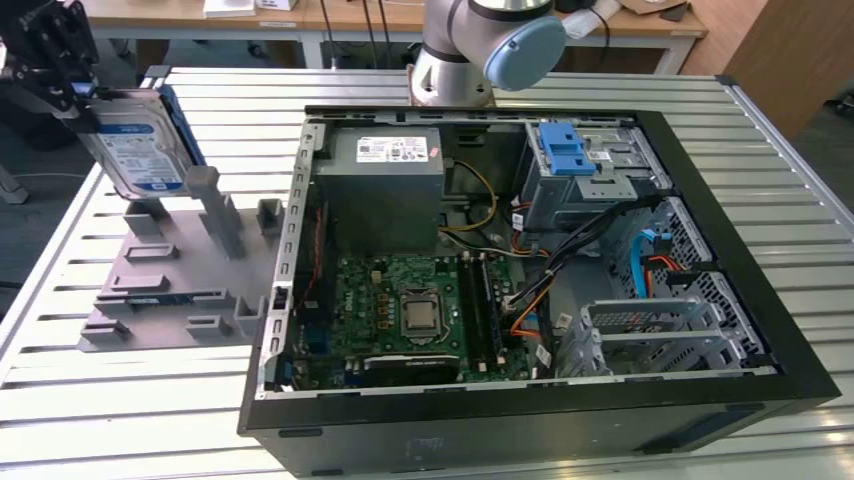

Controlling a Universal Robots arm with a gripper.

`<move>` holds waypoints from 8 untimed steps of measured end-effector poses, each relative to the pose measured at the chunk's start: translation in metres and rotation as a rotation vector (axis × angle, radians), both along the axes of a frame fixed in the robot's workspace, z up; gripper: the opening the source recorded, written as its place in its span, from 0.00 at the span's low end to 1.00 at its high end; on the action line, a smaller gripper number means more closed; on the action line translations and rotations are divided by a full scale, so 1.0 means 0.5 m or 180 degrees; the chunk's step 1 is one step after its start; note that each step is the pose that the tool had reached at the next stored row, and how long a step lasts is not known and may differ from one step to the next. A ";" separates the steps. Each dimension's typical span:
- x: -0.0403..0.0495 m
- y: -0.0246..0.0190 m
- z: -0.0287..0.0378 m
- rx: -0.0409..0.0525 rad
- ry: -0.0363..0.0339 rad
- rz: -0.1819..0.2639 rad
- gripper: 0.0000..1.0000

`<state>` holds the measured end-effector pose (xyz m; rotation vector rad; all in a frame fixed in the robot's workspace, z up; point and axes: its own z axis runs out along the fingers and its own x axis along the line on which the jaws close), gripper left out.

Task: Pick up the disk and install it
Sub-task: 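Pick up the disk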

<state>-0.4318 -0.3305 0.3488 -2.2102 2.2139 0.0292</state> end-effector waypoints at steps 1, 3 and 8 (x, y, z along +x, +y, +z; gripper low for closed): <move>0.000 0.0000 0.001 0.0000 0.0000 0.0000 0.36; 0.000 0.0000 0.003 0.0000 0.0000 0.0000 0.36; 0.000 0.0000 0.010 0.0000 0.0000 0.0000 0.36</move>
